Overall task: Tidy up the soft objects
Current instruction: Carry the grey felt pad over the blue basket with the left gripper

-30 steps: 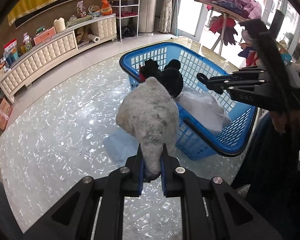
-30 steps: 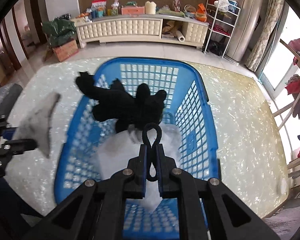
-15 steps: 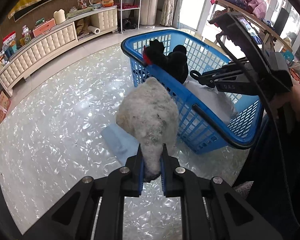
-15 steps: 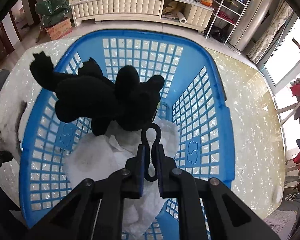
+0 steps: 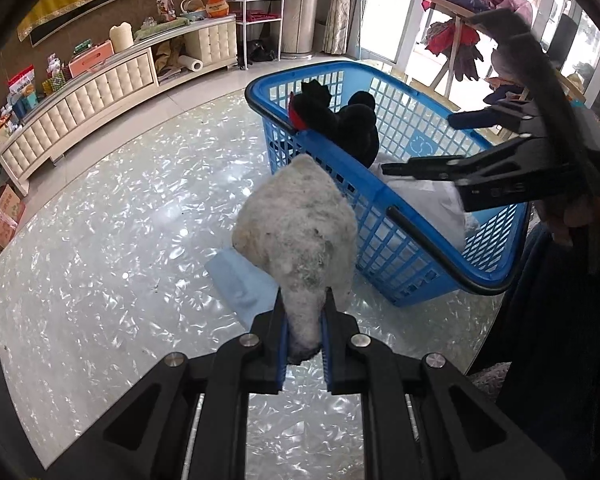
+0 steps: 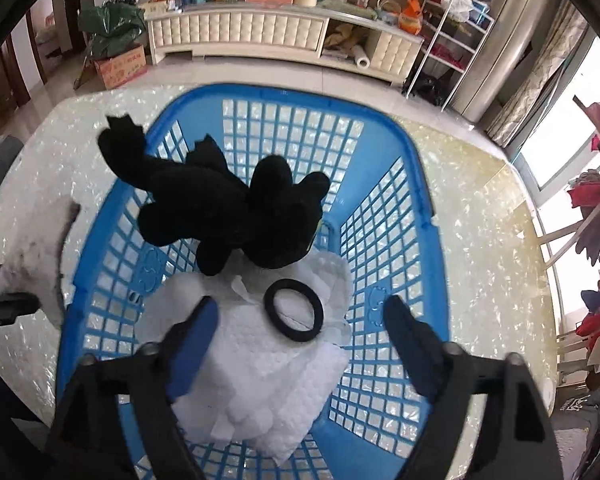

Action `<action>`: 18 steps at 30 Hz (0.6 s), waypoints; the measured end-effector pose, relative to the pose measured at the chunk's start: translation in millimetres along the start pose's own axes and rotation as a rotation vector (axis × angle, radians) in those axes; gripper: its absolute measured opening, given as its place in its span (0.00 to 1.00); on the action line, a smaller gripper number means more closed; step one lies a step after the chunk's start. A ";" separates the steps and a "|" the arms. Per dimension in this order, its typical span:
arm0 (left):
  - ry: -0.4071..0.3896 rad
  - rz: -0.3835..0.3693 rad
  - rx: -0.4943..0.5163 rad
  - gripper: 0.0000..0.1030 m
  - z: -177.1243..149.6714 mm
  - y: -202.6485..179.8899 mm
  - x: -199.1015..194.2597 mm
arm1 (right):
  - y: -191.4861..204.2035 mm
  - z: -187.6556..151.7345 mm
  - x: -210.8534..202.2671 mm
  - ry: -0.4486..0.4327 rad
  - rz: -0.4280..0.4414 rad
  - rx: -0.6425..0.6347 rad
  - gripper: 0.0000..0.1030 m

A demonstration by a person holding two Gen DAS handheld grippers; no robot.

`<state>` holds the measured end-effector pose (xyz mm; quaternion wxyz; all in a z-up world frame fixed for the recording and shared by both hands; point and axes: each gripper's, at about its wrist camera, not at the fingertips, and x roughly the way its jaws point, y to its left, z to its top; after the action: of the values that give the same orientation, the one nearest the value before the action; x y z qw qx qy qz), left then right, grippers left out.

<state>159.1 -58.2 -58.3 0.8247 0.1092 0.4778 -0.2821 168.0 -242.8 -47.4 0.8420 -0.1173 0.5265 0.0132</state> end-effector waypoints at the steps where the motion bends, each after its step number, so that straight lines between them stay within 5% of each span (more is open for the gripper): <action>1: 0.001 0.003 0.001 0.11 -0.3 -0.2 0.8 | -0.9 -2.3 -5.2 -0.017 0.003 0.009 0.91; 4: 0.003 0.007 0.008 0.11 -1.5 -2.4 3.1 | -6.1 -11.3 -17.9 -0.070 0.027 0.029 0.99; 18: -0.040 0.010 0.025 0.11 5.4 -17.4 -8.0 | -13.7 -49.5 -73.9 -0.232 0.028 0.042 1.00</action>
<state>150.0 -71.9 -47.1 0.8342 0.1163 0.4570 -0.2859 93.4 -259.1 0.2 0.8992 -0.0899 0.4273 0.0276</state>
